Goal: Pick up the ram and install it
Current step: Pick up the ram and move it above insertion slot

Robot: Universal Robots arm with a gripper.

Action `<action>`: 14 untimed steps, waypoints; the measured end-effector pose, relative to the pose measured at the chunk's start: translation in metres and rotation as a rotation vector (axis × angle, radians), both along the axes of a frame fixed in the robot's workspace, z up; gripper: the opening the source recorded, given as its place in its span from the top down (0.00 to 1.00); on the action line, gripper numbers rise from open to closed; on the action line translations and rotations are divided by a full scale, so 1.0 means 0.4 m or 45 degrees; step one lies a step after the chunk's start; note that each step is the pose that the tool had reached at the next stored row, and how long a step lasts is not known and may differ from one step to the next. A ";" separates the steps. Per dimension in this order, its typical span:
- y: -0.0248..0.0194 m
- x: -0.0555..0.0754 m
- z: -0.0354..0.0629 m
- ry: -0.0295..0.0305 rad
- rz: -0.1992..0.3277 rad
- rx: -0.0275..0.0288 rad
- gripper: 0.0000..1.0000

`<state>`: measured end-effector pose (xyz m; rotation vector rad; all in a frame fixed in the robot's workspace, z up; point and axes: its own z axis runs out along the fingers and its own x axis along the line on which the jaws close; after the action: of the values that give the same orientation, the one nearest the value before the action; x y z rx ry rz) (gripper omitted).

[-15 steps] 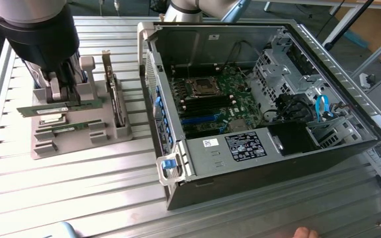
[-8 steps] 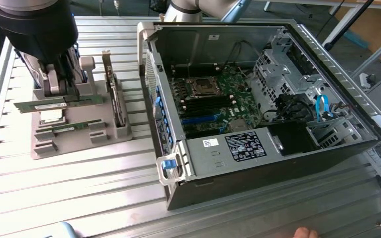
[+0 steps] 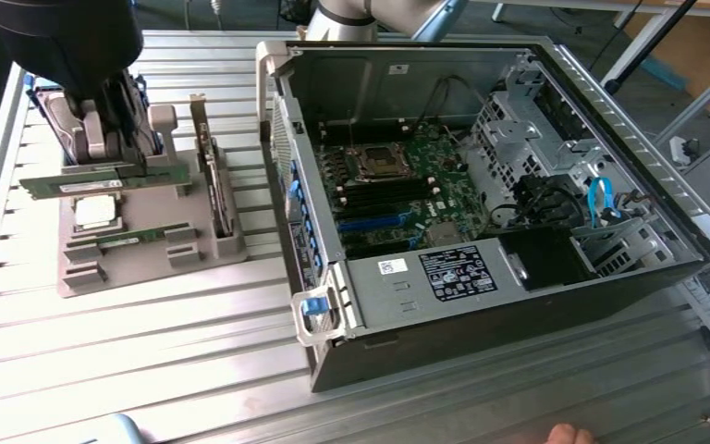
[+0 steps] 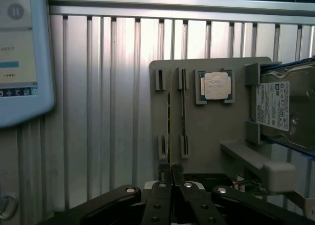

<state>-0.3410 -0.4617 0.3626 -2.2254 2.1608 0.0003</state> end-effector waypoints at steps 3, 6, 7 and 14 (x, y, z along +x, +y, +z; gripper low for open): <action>0.000 0.002 0.014 0.0000 0.000 0.0001 0.88; 0.000 0.004 0.027 0.0000 0.000 0.0003 0.88; 0.000 0.004 0.031 0.0001 0.000 0.0003 0.88; 0.000 0.007 0.056 0.0000 0.000 0.0016 0.88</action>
<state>-0.3384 -0.4618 0.3850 -2.2247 2.1602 0.0017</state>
